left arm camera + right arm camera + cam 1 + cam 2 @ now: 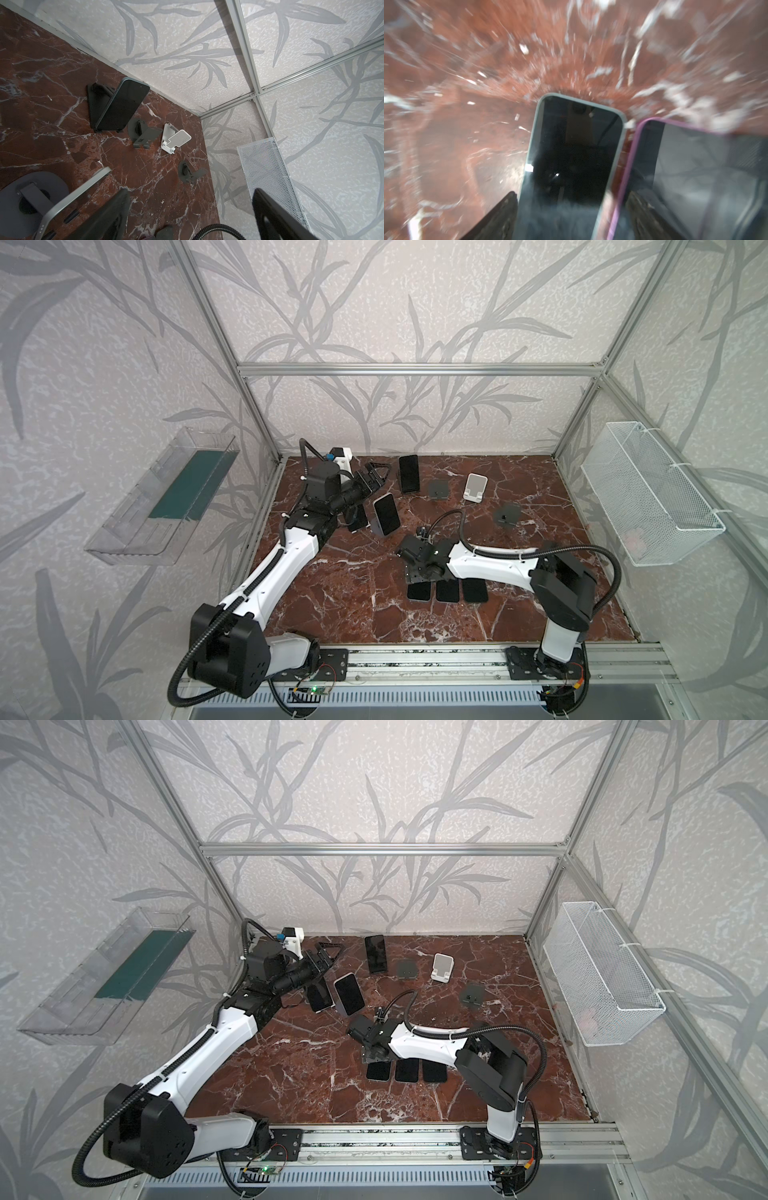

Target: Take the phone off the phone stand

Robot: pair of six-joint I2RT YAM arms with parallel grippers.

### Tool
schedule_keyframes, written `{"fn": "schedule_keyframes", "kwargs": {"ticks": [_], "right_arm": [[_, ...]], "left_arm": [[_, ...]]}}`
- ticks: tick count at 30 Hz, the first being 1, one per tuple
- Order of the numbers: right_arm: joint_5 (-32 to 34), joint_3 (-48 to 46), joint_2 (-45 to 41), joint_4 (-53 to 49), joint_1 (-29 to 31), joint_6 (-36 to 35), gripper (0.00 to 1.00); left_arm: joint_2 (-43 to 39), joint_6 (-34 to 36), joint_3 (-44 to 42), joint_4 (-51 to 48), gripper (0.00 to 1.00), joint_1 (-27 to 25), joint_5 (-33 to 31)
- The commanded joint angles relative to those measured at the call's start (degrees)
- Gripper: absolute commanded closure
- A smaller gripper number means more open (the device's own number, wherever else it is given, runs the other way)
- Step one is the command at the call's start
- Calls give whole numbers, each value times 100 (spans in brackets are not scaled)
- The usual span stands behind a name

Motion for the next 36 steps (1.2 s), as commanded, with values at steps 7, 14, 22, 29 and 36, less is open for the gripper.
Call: {"fn": "schedule_keyframes", "kwargs": {"ticks": [7,14,22,29,36], "right_arm": [[1817,-506,-2600,-6,-1261,-2267,7],[590,-715,-2303,655,-3693,-2931,1],[-198,-655,-1503,1018,-4866,-3097,1],[-1291,-385,-879,1333,-5259,-3284,2],[-604,-390,-639,1389,-5276,-3098,5]], "left_arm": [[-62,11,193,176,8,19,100],[99,-187,145,394,7,10,275],[302,-311,160,387,8,1,349],[376,-407,136,474,8,-7,415],[348,-408,127,482,8,-34,396]]}}
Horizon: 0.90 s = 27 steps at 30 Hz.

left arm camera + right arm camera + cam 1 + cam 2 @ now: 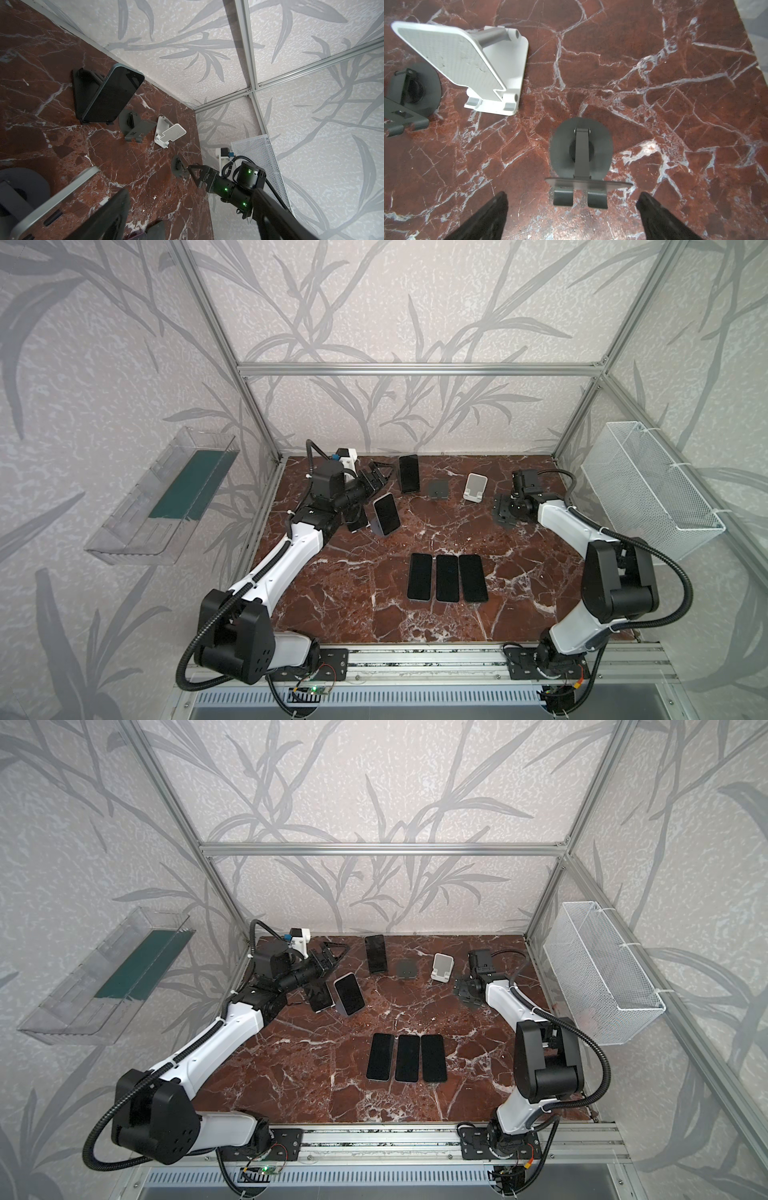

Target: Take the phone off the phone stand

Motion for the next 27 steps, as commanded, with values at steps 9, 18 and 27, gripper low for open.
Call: {"fn": "schedule_keyframes", "kwargs": {"ticks": [9,18,27], "right_arm": [[14,-58,225,679,-143,65,16],[-396,84,395,613,-154,6,43],[-619,-57,14,849,68,93,56]], "left_arm": [[45,36,144,87,8,-43,35],[51,85,153,43,8,-69,9],[40,106,160,17,8,-78,4]]}}
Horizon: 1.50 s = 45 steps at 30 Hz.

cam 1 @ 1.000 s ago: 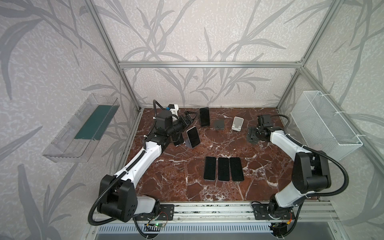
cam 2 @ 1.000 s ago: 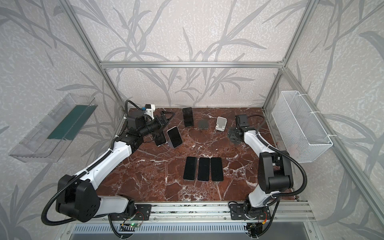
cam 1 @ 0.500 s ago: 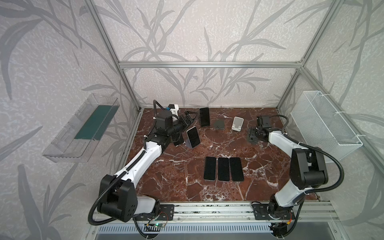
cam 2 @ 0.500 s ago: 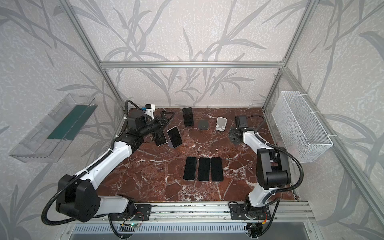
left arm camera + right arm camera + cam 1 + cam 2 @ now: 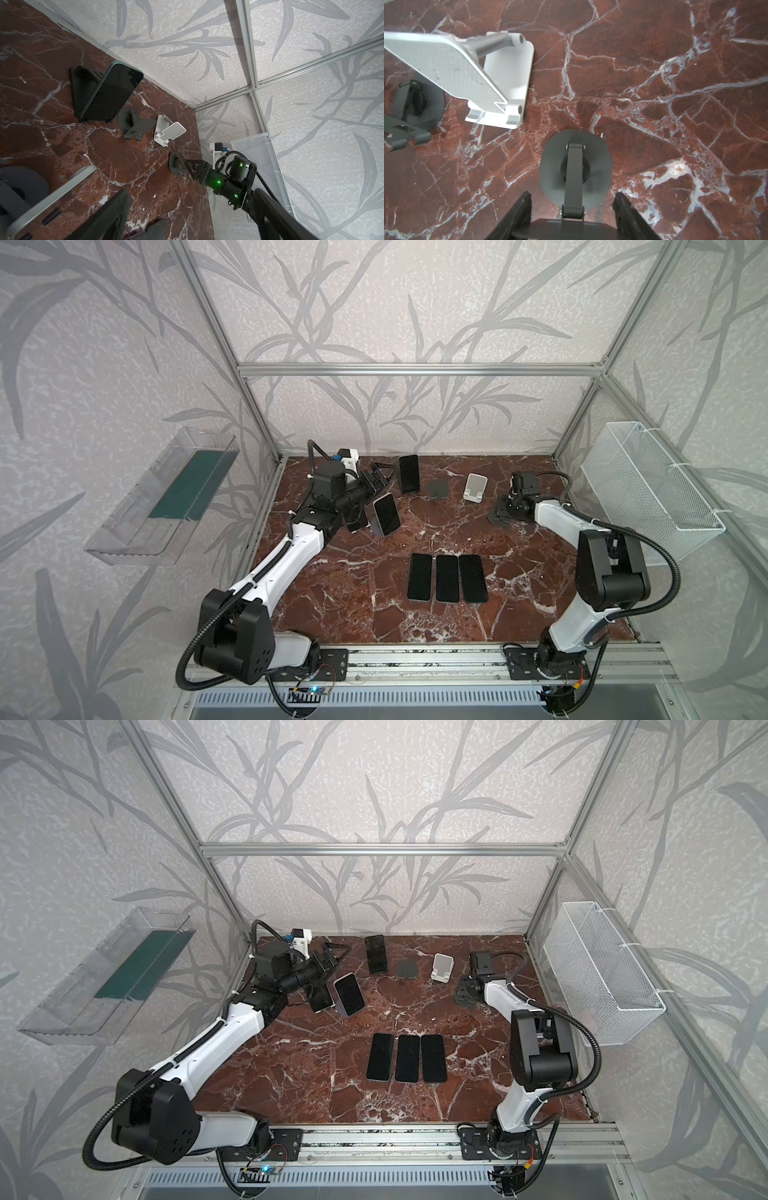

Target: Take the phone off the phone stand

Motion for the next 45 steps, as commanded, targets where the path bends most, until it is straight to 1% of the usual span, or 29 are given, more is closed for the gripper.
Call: {"fn": "schedule_keyframes", "kwargs": {"ticks": [1,8,13,17,21,28,29,30,32,35,38,42,45], "right_arm": [[-60,3,-419,161,252,38,56],[224,266,-434,-26,1340,-157,56],[400,662,-68,-35,1847,-205,56],[464,986,451,17,1878,-241,56],[504,1382,881,-161,1869,-363,57],[586,1542,1205,-269,1864,-302,56],[593,1574,1223,-329,1865,-289,54],[588,1606,1216,-364,1869,-280,49],[583,1671,1155,-510,1861,-271,37],[588,1714,919,-677,1868,-273,28],[575,1727,541,-799,1874,-288,20],[563,1775,10,-1026,1948,-253,16],[579,1704,-472,-1019,2284,-273,16]], "left_arm": [[32,57,164,39,8,-32,16],[2,91,171,23,8,-41,3],[24,118,171,-4,8,-41,-18],[11,128,171,-8,8,-41,-22],[0,127,187,-11,8,-41,-13],[-3,127,197,-8,8,-41,15],[-6,127,197,-3,8,-41,20],[-6,127,193,-9,8,-41,9],[-25,129,197,-14,8,-41,10],[-37,122,215,-1,8,-41,43],[-72,235,233,-99,8,-41,-34],[-72,322,276,-210,8,-32,-69],[-224,502,272,-472,8,-9,-426]]}}
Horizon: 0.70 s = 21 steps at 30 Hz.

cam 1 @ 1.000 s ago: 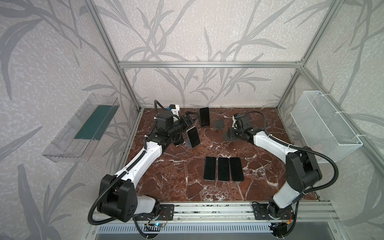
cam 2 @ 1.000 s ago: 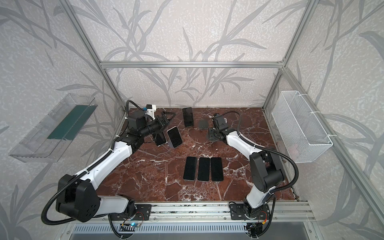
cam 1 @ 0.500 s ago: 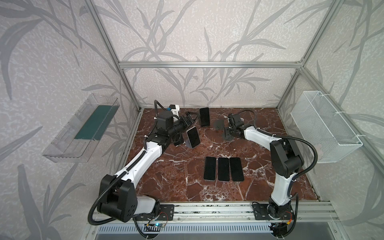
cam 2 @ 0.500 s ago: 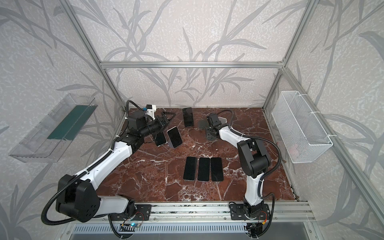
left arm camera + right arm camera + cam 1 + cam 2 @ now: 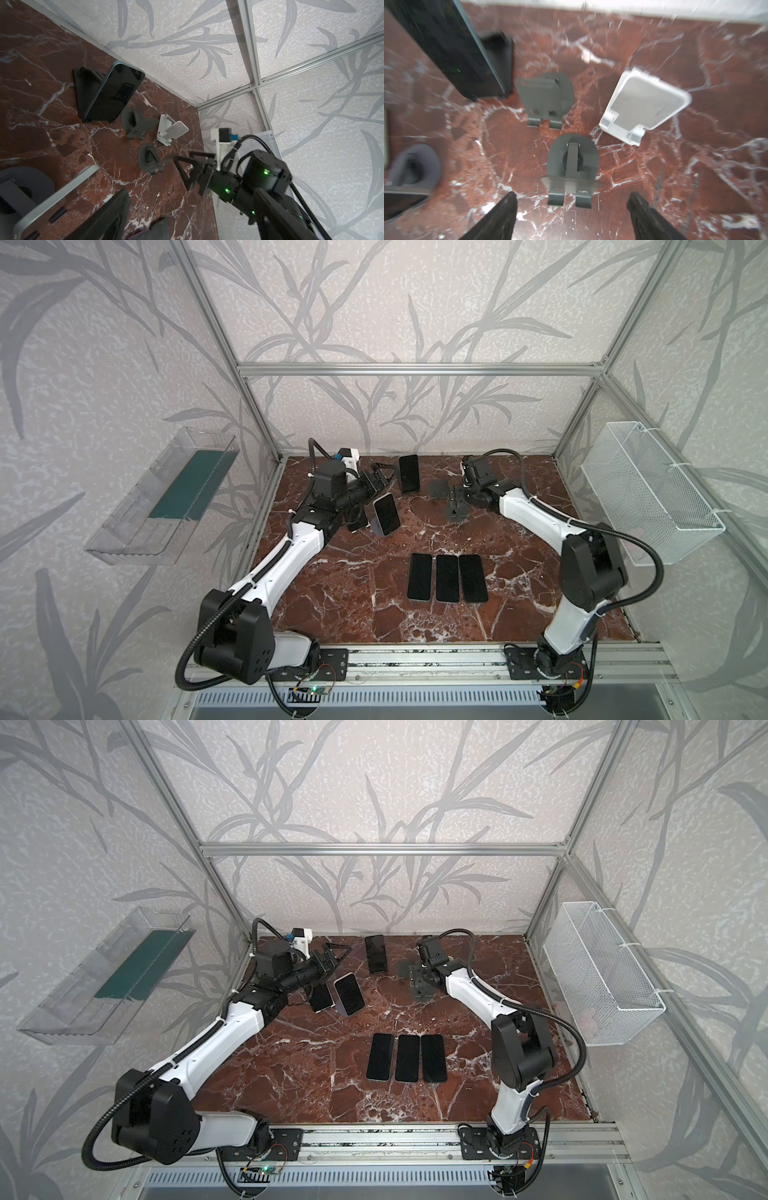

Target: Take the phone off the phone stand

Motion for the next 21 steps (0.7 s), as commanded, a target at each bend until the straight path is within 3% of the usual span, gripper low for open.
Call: {"fn": "schedule_keyframes", "kwargs": {"ticks": [1,5,8,13,17,21], "right_arm": [[-28,92,-640,-72,471,-29,16],[-351,80,-628,234,1358,-242,19],[-504,290,-328,482,1915,-567,15],[-668,844,412,741,2359,-941,1],[-988,1235,897,772,2357,-1083,1],[-862,1794,1372,451,2359,-1202,1]], "left_arm": [[-319,334,178,-416,8,38,-541],[-902,638,-11,-1037,7,168,-2130],[-1289,513,-336,-974,6,490,-2878],[-1484,218,-545,-800,5,1213,-2977],[-1291,-161,-680,-416,6,1483,-2503],[-978,-135,-437,-627,8,1499,-2114]]}}
